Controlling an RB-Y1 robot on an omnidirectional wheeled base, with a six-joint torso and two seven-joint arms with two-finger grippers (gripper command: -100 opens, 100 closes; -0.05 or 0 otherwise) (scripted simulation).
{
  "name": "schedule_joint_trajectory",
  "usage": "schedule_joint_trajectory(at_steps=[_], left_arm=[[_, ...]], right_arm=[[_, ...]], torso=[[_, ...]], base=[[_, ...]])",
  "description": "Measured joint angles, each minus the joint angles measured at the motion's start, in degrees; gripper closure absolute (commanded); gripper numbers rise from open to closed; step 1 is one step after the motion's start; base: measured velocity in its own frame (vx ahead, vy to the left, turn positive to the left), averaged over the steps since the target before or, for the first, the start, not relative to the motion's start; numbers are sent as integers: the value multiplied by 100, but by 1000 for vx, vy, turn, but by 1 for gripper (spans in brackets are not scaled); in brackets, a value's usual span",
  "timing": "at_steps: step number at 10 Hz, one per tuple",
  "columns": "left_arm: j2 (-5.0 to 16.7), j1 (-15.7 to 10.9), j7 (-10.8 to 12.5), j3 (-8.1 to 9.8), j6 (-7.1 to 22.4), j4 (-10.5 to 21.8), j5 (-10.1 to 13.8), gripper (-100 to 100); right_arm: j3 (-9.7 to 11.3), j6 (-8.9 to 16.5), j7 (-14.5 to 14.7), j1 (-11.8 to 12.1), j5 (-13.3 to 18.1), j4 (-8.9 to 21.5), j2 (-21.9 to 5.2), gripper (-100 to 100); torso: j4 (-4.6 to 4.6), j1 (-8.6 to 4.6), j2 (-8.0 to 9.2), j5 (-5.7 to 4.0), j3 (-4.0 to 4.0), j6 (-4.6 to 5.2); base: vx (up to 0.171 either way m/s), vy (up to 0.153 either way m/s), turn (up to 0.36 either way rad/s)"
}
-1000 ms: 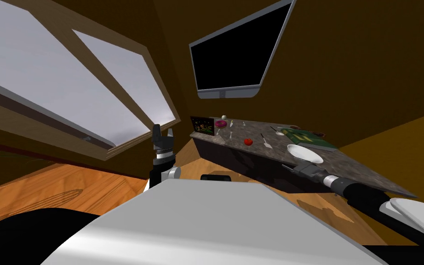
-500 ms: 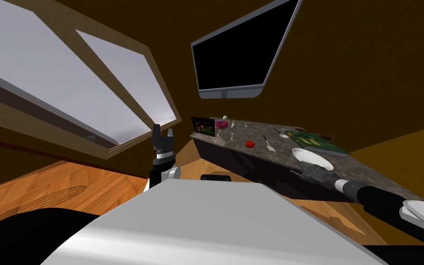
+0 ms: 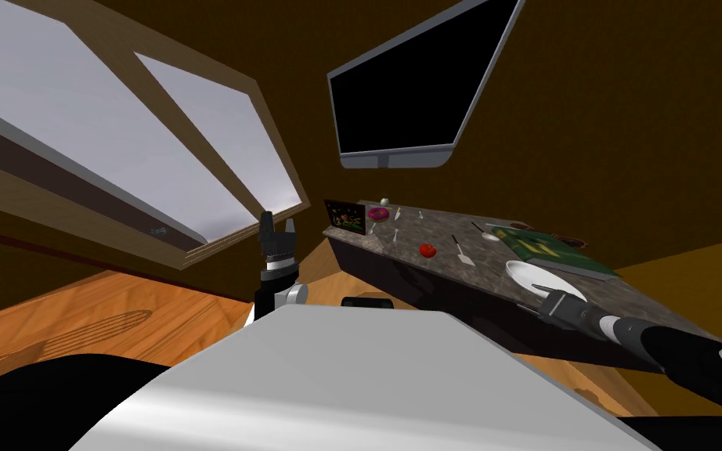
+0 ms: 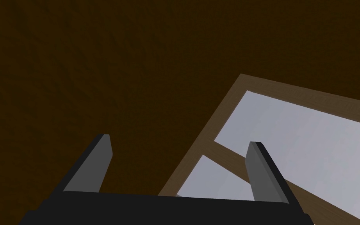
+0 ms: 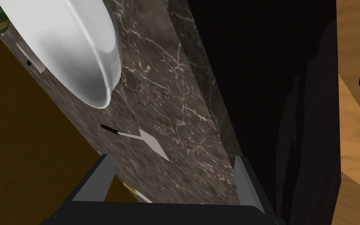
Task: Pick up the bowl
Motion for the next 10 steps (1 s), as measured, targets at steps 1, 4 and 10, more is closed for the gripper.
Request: schedule_joint_trajectory(at_steps=[1, 4, 10], left_arm=[[0, 0, 0, 0, 0, 0, 0, 0], [0, 0, 0, 0, 0, 0, 0, 0], [-1, -1, 0, -1, 0, 0, 0, 0]], right_arm=[[-3, -26, 28, -21, 94, 118, -78, -100], [40, -129, 165, -68, 496, 569, -376, -100], [211, -56, 190, 32, 713, 856, -636, -100]], torso=[[1, 5, 8, 0, 4, 1], [1, 0, 6, -1, 4, 0], [7, 28, 33, 5, 19, -1]], base=[[56, -47, 22], [69, -75, 30], [17, -34, 38]])
